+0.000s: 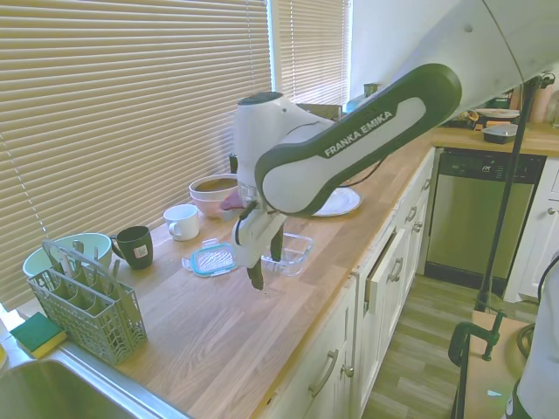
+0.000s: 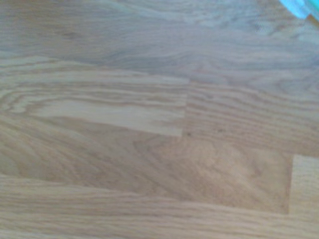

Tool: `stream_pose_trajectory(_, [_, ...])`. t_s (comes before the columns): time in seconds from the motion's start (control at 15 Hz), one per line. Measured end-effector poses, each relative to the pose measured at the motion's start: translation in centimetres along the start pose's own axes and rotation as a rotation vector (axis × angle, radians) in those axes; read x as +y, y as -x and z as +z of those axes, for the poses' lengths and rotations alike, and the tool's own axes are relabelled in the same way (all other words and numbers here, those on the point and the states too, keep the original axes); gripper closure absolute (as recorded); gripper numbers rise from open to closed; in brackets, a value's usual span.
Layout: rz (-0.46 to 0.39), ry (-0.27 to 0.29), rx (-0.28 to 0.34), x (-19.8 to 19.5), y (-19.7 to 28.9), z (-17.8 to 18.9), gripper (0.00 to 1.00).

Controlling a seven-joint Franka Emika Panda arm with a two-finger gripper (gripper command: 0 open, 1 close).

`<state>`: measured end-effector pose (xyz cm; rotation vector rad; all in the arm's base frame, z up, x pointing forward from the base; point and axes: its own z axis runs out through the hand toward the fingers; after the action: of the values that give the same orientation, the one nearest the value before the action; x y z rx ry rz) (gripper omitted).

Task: Cover the lid of the food container

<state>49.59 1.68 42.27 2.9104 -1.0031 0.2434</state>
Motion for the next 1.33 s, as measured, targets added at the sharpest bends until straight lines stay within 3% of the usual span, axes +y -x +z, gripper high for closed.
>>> stream_pose_trajectory(0.53, [-0.218,0.046,0.043,-4.3,-5.5,2.2,0.0])
stream_pose_trajectory(1.0, [-0.293,0.133,0.077,-6.4,-10.9,5.7,0.0])
stream_pose_trajectory(1.33, [-0.345,0.179,0.059,-6.7,-13.1,8.1,0.0])
